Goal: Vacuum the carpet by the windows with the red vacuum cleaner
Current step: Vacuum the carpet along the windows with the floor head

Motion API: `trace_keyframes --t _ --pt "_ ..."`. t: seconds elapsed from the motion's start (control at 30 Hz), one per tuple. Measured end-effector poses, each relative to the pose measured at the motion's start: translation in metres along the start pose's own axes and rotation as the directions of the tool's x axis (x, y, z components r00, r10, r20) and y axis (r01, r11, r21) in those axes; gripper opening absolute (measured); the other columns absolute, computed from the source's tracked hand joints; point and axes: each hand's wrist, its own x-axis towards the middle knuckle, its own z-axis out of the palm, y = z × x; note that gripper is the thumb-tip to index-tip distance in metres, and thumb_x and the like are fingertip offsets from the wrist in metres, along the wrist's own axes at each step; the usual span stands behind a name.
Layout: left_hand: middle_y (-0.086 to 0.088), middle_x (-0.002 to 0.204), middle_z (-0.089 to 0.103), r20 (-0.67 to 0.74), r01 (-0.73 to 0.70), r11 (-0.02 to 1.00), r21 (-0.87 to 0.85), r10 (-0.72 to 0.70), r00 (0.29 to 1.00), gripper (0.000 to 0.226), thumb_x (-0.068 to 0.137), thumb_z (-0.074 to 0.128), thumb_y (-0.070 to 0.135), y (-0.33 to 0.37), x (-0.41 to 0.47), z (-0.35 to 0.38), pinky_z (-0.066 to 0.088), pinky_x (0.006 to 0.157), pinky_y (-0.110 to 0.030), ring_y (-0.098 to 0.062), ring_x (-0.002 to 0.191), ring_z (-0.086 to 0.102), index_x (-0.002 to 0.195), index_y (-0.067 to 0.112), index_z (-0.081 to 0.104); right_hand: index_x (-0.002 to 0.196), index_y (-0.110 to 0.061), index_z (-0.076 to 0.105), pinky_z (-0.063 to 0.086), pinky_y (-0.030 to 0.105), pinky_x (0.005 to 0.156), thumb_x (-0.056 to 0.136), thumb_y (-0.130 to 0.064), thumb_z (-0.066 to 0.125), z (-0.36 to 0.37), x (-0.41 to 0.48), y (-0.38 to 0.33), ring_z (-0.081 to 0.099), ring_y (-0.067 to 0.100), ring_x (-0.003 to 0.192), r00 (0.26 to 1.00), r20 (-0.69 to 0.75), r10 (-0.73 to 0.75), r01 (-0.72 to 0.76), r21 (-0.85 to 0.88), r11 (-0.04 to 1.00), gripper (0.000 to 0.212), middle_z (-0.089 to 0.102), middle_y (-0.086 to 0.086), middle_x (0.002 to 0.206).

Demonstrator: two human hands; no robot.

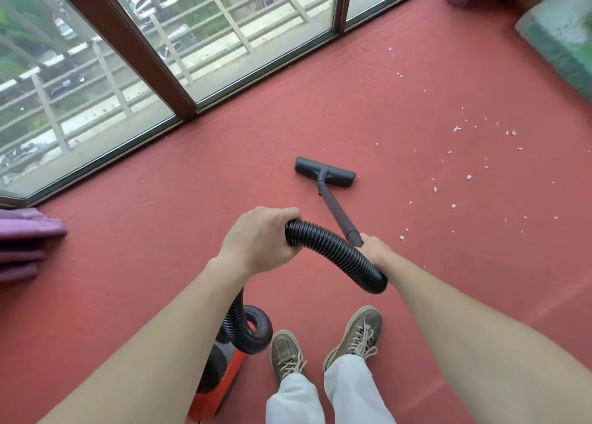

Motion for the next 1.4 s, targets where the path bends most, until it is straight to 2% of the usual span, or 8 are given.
trace_keyframes --t 0.23,0.47,0.57,0.77,1.03,1.17,1.27,1.4 --pt "0.009 0.057 0.05 0.103 -0.045 0.998 0.049 0.039 0.994 0.017 0.074 0.067 0.027 0.002 0.009 -0.003 0.039 0.052 -0.03 -0.021 0.055 0.049 0.075 0.026 0.05 0.124 -0.017 0.052 0.047 0.034 0.087 0.094 -0.029 0.046 0.013 -0.011 0.014 0.059 0.033 0.102 0.998 -0.036 0.043 -0.041 0.063 0.997 0.032 0.064 0.012 0.117" --pt "0.006 0.065 0.058 0.147 -0.121 0.991 0.059 0.111 0.983 0.013 0.076 0.065 0.029 0.039 0.024 0.022 0.05 0.056 -0.037 -0.025 0.061 0.055 0.081 0.024 0.054 0.131 -0.007 0.047 0.041 0.034 0.098 0.097 -0.026 0.044 -0.001 -0.014 0.076 0.052 0.037 0.123 0.941 -0.173 0.29 -0.271 0.126 0.954 0.039 0.055 0.017 0.134" --pt "0.006 0.069 0.059 0.186 -0.172 0.984 0.049 0.16 0.969 0.013 0.078 0.063 0.029 0.052 0.027 0.032 0.051 0.058 -0.037 -0.025 0.063 0.057 0.083 0.024 0.053 0.133 -0.008 0.047 0.043 0.036 0.1 0.097 -0.028 0.044 -0.008 -0.017 0.098 0.052 0.036 0.123 0.929 -0.179 0.323 -0.307 0.112 0.945 0.042 0.054 0.017 0.135" --pt "0.008 0.069 0.057 0.199 -0.153 0.987 0.041 0.142 0.97 0.014 0.078 0.064 0.028 0.047 0.035 0.032 0.048 0.057 -0.034 -0.024 0.063 0.055 0.082 0.023 0.051 0.132 -0.008 0.047 0.041 0.038 0.105 0.096 -0.029 0.044 -0.018 -0.011 0.092 0.053 0.037 0.123 0.939 -0.194 0.285 -0.278 0.064 0.959 0.042 0.056 0.017 0.133" --pt "0.009 0.067 0.054 0.188 -0.126 0.987 0.096 0.106 0.976 0.014 0.079 0.062 0.028 0.042 0.067 0.027 0.046 0.055 -0.032 -0.022 0.061 0.053 0.081 0.025 0.049 0.136 -0.014 0.042 0.045 0.038 0.098 0.095 -0.031 0.043 -0.051 0.015 0.079 0.055 0.038 0.116 0.949 -0.193 0.25 -0.238 0.084 0.968 0.045 0.058 0.013 0.127" --pt "0.01 0.064 0.052 0.114 -0.094 0.991 0.1 0.083 0.99 0.016 0.079 0.064 0.027 0.044 0.082 0.033 0.044 0.052 -0.031 -0.019 0.056 0.052 0.08 0.025 0.049 0.129 -0.014 0.045 0.043 0.034 0.087 0.097 -0.03 0.043 -0.088 0.036 0.07 0.056 0.036 0.111 0.965 -0.199 0.168 -0.173 -0.006 0.985 0.036 0.058 0.012 0.121" --pt "0.01 0.062 0.052 0.048 -0.047 0.996 0.08 0.044 0.998 0.015 0.078 0.064 0.026 0.041 0.094 0.037 0.039 0.05 -0.029 -0.018 0.054 0.049 0.078 0.023 0.049 0.127 -0.018 0.046 0.045 0.035 0.087 0.095 -0.034 0.044 -0.114 0.055 0.057 0.056 0.033 0.101 0.972 -0.197 0.125 -0.138 -0.055 0.989 0.036 0.058 0.01 0.113" --pt "0.008 0.063 0.056 0.01 0.041 0.998 0.046 -0.042 0.999 0.014 0.077 0.063 0.031 0.025 0.103 0.036 0.045 0.051 -0.033 -0.023 0.056 0.053 0.08 0.023 0.052 0.126 -0.021 0.046 0.046 0.036 0.084 0.093 -0.031 0.045 -0.132 0.074 0.028 0.052 0.031 0.091 0.987 -0.148 0.067 -0.087 -0.132 0.987 0.034 0.056 0.008 0.105"
